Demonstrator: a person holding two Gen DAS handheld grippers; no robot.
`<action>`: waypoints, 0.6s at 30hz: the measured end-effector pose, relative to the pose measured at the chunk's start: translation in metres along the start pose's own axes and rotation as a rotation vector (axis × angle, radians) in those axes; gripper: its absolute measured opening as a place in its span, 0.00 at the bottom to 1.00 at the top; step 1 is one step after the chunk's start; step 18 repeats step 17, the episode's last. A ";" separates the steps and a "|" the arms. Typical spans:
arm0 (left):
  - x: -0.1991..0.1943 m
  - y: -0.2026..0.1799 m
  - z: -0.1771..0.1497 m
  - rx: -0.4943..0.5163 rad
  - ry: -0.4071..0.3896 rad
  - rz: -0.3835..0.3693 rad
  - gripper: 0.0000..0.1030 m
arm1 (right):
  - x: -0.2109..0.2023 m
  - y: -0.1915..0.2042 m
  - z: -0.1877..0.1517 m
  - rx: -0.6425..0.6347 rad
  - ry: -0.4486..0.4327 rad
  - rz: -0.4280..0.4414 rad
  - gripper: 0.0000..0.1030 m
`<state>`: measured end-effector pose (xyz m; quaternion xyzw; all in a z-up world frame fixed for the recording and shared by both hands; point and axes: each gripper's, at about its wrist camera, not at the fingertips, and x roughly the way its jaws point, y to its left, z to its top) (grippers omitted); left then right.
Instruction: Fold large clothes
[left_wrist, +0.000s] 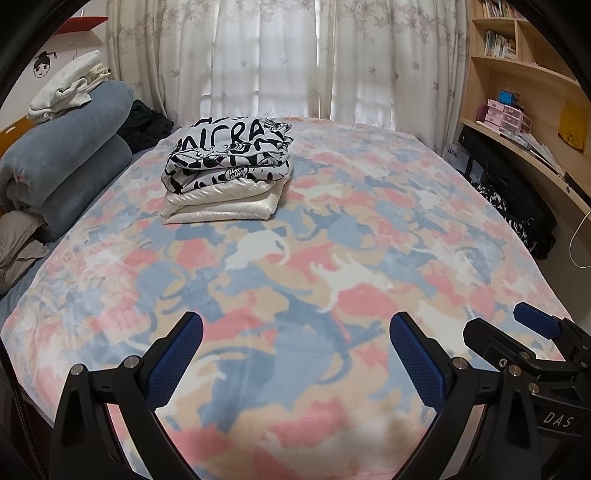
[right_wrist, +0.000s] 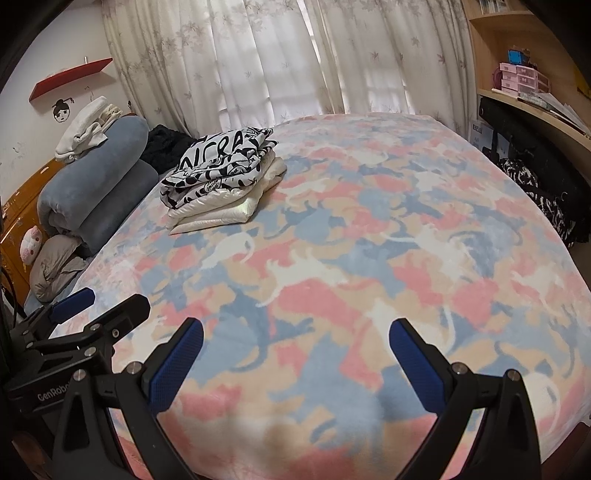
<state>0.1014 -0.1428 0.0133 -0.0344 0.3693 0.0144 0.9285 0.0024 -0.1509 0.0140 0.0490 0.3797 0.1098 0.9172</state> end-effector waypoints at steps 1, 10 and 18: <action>0.000 0.000 0.000 0.000 0.000 0.001 0.97 | 0.000 0.000 0.000 -0.001 0.000 -0.001 0.98; 0.005 0.005 0.000 0.001 0.014 -0.005 0.97 | 0.001 0.000 -0.001 -0.002 0.004 0.001 0.98; 0.008 0.010 0.000 0.002 0.022 -0.009 0.97 | 0.003 0.001 -0.001 -0.002 0.005 -0.001 0.98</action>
